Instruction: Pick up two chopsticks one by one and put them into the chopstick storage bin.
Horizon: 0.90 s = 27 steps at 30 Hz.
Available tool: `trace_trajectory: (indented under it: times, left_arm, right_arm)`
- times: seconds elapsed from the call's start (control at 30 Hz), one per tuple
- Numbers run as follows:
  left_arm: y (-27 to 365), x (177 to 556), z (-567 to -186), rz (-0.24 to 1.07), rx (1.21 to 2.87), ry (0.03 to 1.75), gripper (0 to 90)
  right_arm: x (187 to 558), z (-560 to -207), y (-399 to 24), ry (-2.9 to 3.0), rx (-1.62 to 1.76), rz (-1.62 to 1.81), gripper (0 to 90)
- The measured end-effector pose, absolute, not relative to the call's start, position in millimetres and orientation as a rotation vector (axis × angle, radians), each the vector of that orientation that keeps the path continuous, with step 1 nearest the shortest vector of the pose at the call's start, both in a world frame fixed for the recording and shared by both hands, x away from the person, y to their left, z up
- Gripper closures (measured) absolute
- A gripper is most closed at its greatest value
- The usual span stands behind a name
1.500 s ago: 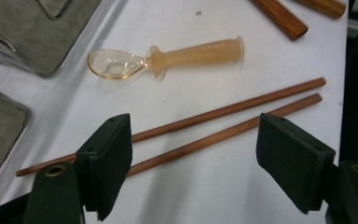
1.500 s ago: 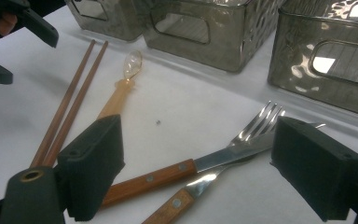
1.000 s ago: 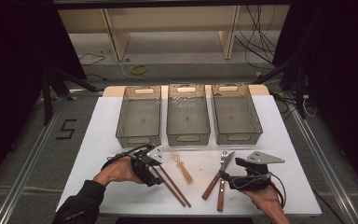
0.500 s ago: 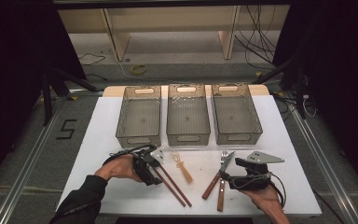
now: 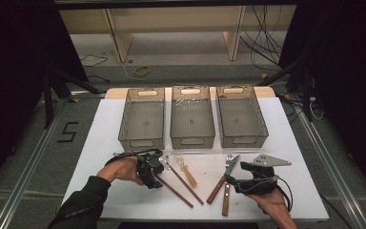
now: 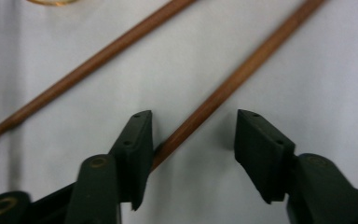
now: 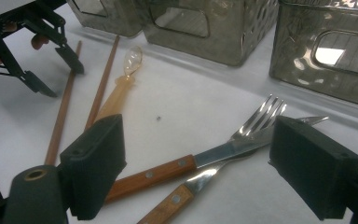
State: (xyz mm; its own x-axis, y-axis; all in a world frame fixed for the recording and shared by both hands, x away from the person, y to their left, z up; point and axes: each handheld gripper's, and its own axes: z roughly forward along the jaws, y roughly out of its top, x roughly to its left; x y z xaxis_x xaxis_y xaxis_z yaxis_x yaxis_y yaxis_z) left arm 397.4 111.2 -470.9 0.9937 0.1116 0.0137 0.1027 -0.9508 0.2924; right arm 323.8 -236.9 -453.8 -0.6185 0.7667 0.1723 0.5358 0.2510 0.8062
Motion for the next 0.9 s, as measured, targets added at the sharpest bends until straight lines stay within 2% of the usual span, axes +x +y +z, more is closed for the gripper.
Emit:
trace_trajectory:
  times: [0.5,0.9]
  left_arm:
    - [119.0,374.0,-468.9,0.067,2.877,0.051,75.4]
    - [118.3,366.8,-468.7,0.062,2.896,-0.106,82.8]
  right_arm:
    - [324.6,-454.0,-236.7,2.278,1.222,1.293,19.8]
    - [325.2,-454.5,-236.4,2.285,1.218,1.291,20.5]
